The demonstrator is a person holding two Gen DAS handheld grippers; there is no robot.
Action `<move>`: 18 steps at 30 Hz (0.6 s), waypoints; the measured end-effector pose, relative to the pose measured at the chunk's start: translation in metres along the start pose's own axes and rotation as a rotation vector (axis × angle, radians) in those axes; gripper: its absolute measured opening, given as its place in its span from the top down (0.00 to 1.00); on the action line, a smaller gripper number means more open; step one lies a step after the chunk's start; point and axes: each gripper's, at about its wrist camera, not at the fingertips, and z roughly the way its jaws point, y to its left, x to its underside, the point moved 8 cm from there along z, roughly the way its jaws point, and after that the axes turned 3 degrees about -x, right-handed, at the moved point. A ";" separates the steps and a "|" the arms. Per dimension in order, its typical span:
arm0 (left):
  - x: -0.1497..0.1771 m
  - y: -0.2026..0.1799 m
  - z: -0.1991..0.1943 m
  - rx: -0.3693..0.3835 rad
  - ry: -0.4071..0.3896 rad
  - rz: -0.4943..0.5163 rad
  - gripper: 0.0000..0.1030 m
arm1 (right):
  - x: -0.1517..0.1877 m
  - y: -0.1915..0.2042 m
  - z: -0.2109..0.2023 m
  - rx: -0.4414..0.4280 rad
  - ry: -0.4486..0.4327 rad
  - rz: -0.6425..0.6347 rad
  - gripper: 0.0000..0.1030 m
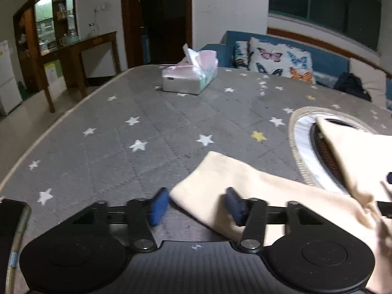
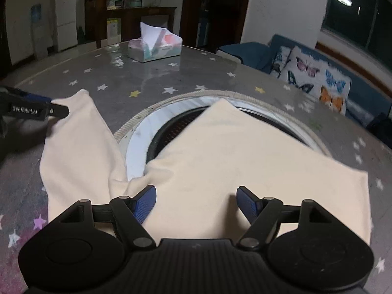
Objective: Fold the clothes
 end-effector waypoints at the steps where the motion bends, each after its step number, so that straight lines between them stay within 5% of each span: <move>1: 0.000 -0.001 0.000 0.010 -0.003 -0.003 0.73 | 0.001 0.002 -0.004 0.003 -0.001 -0.011 0.28; 2: 0.000 -0.002 -0.001 0.022 -0.004 -0.009 0.83 | 0.001 0.004 -0.007 0.006 -0.002 -0.022 0.28; 4: 0.001 -0.001 -0.004 0.032 -0.011 -0.023 0.86 | 0.002 0.007 -0.015 0.012 -0.004 -0.044 0.25; 13: 0.001 0.019 -0.051 0.016 -0.093 -0.118 0.87 | 0.023 0.041 -0.046 -0.040 0.003 -0.140 0.22; 18: 0.006 0.020 -0.049 -0.019 -0.090 -0.080 0.87 | 0.036 0.064 -0.053 -0.059 -0.018 -0.181 0.21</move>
